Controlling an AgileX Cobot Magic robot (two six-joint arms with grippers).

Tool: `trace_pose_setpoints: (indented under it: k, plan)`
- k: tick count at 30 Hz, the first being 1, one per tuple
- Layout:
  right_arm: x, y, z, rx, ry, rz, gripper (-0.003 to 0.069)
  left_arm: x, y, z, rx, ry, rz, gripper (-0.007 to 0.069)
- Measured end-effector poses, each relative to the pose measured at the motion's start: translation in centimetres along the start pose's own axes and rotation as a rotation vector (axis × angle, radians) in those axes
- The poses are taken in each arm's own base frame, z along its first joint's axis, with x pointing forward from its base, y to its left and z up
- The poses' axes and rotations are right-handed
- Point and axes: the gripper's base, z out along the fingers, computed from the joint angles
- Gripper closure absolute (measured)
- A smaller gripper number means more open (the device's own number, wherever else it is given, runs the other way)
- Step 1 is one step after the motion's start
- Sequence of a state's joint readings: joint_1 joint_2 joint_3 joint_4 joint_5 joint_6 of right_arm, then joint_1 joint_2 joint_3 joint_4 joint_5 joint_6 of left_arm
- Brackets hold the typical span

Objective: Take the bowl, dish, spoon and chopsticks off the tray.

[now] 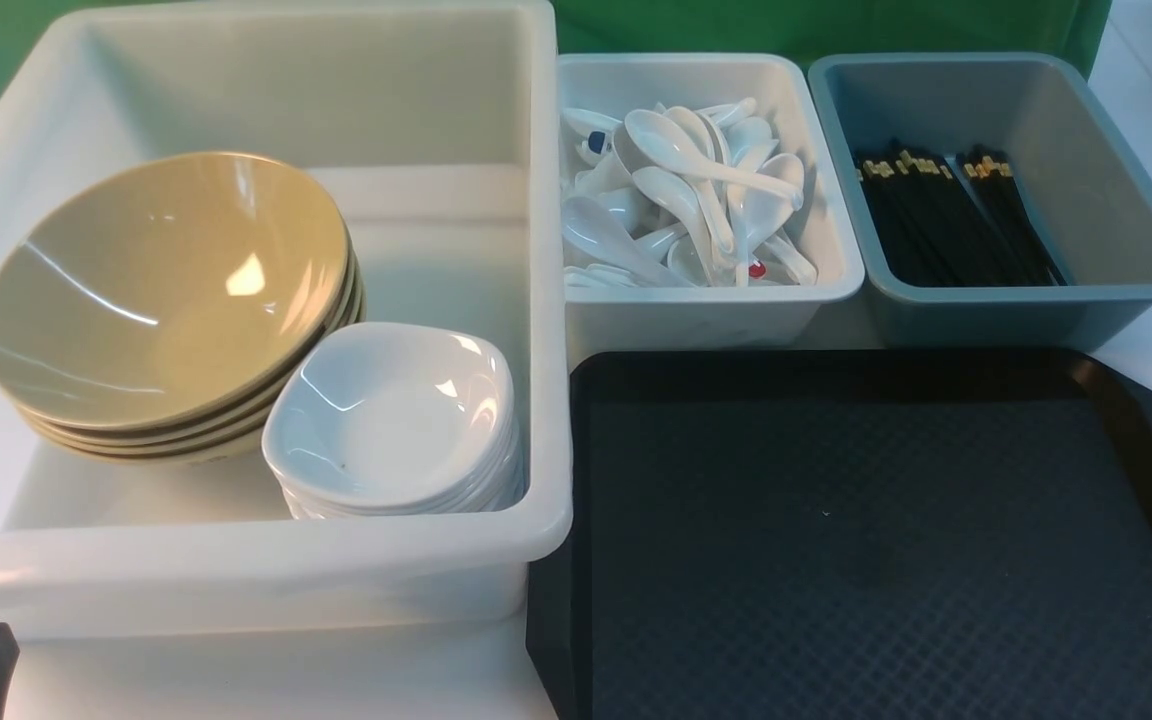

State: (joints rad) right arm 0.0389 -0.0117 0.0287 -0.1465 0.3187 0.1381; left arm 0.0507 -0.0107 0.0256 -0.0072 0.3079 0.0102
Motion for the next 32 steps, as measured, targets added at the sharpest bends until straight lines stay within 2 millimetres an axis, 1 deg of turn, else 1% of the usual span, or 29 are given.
trace_pose_setpoints:
  k: [32]
  plan:
    - [0.0,0.0,0.0,0.0,0.0,-0.001,0.0526,0.0,0.0,-0.01,0.0,-0.001,0.0,0.064]
